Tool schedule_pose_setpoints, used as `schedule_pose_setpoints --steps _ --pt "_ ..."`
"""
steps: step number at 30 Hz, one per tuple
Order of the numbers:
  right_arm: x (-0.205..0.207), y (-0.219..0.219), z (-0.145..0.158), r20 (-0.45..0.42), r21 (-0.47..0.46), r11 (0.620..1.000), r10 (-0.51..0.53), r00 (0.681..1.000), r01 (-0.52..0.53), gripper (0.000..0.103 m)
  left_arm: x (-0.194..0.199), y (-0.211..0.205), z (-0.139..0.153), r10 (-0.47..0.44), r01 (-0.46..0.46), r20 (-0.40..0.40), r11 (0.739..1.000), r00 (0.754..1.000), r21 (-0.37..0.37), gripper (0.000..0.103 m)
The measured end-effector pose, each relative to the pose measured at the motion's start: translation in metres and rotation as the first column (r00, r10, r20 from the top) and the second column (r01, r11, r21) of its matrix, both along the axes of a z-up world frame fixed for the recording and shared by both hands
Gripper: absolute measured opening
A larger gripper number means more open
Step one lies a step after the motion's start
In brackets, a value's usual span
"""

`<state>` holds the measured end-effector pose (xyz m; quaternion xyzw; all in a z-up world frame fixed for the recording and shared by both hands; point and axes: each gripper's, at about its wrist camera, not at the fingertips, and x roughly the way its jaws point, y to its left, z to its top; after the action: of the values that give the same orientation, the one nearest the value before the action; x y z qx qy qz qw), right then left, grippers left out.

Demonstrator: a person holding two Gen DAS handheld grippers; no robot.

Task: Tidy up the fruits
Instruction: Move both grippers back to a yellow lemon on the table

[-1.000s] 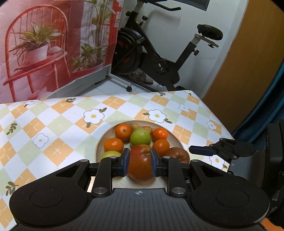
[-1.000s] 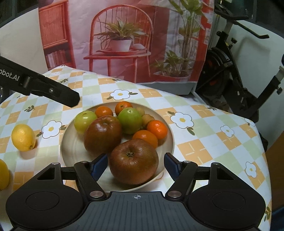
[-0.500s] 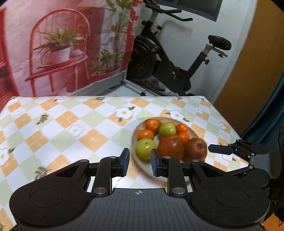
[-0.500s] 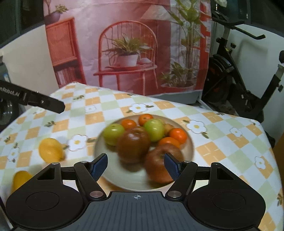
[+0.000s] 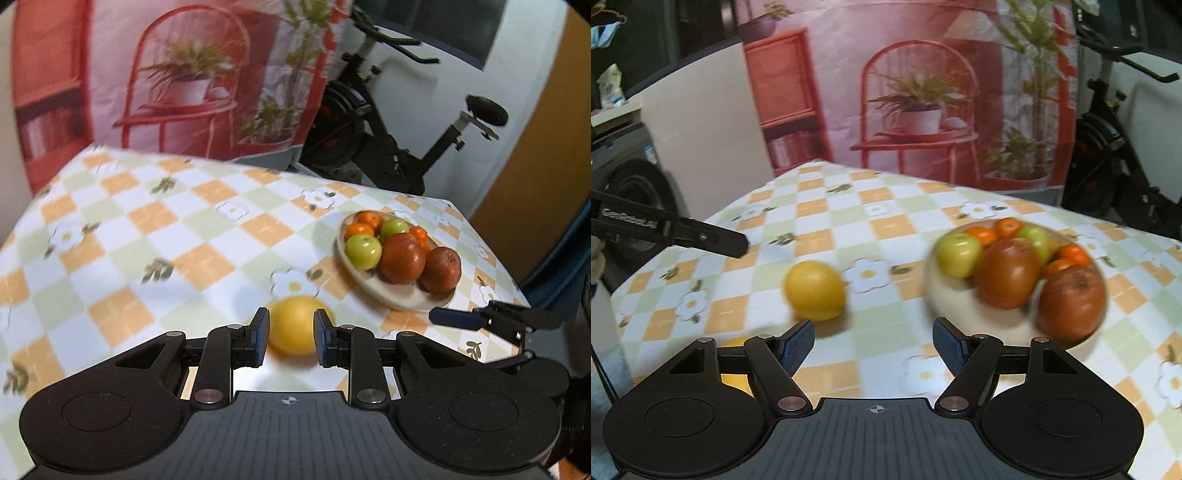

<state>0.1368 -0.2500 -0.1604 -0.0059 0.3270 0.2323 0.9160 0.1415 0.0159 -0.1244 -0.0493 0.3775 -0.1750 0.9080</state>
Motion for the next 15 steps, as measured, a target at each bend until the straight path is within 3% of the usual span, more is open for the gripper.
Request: schedule_pose_setpoints --steps 8,15 --pt "-0.029 0.027 -0.001 -0.003 -0.041 0.998 0.053 0.999 -0.053 0.067 -0.02 0.027 -0.019 0.073 -0.074 -0.021 0.995 0.997 -0.069 0.027" --pt "-0.045 0.04 -0.004 -0.024 -0.089 0.991 0.099 0.995 -0.1 0.067 -0.025 0.032 -0.03 0.068 -0.072 -0.033 0.987 0.997 -0.146 0.027"
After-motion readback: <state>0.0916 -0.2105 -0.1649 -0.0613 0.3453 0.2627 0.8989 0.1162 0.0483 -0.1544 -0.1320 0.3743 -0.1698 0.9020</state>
